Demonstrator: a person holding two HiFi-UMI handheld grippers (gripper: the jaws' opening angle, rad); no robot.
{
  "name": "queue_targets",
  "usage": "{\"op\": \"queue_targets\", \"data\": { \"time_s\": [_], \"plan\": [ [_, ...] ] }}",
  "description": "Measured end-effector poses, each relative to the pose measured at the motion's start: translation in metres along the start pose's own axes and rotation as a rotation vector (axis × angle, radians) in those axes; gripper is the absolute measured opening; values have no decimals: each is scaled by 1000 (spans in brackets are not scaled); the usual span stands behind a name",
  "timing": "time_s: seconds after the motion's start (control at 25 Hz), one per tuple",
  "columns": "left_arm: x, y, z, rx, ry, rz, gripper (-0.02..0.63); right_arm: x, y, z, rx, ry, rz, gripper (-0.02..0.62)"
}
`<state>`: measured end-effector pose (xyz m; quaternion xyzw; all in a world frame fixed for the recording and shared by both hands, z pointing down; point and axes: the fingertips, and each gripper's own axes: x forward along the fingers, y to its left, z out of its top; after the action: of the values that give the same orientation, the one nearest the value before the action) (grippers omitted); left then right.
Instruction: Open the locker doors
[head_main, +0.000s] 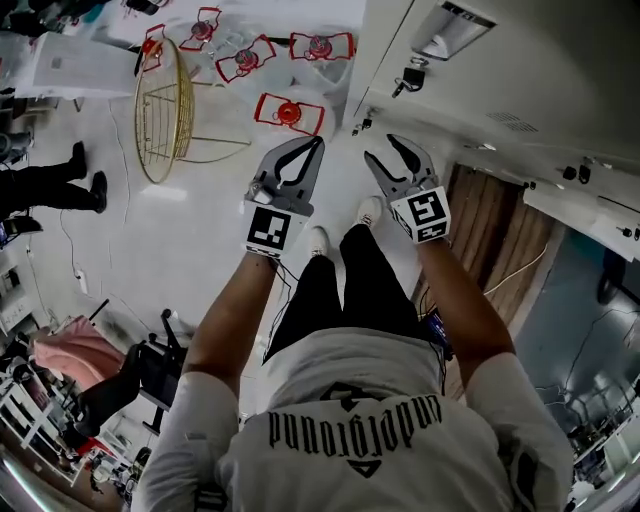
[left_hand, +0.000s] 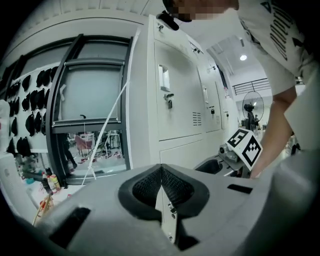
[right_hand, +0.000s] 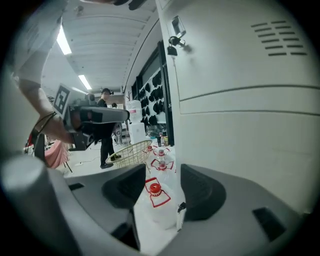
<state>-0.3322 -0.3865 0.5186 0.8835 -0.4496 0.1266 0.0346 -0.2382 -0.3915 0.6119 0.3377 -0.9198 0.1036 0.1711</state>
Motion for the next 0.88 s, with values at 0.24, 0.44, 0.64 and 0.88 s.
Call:
{"op": "queue_targets", "data": {
  "time_s": [0.24, 0.44, 0.64, 0.88],
  "plan": [
    [24, -1, -36, 52, 8, -28, 8, 42, -14, -39, 26, 22, 2, 225],
    [35, -6, -62, 29, 39, -31, 9, 74, -28, -64, 41, 24, -25, 227],
    [40, 1, -75, -17, 19, -6, 8, 94, -34, -73, 42, 14, -85, 230],
    [45, 8, -82, -23, 16, 6, 9, 106, -45, -73, 73, -14, -160, 238]
  ]
}}
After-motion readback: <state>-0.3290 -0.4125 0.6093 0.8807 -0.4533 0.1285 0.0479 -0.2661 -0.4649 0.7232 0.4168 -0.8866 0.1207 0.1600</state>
